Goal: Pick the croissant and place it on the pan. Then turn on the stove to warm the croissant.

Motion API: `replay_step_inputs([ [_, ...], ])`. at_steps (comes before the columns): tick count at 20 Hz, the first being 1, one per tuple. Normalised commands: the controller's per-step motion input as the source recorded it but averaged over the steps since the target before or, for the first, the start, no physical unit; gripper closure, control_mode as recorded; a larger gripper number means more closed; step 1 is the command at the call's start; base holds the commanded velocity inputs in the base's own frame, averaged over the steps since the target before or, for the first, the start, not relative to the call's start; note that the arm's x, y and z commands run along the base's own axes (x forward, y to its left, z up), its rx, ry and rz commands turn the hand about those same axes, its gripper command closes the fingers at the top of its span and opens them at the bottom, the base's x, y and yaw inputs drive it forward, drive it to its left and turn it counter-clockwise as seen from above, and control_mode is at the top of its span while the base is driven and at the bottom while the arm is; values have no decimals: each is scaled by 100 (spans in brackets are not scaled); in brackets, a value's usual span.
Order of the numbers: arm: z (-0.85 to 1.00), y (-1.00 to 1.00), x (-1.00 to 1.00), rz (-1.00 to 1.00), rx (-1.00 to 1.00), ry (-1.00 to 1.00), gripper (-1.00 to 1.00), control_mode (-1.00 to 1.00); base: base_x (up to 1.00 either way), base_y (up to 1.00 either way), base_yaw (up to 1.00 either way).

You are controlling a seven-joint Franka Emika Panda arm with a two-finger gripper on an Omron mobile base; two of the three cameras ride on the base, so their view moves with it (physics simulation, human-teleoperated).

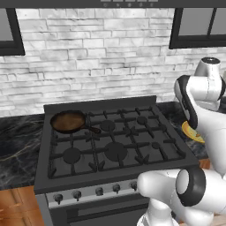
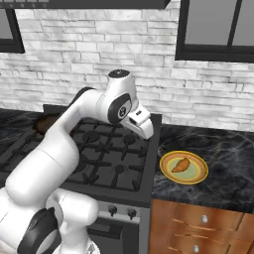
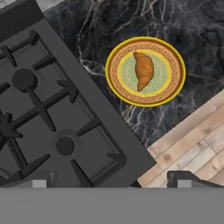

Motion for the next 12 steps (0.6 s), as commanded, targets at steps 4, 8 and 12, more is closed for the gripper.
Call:
replay_step_inputs([
  [4,-3,-34,0,0,8,0,-100,-100,0,0,0],
  [8,-12,-33,0,0,8,0,-100,-100,0,0,0],
  [12,-14,-23,1,1,4,2,-100,-100,0,0,0],
])
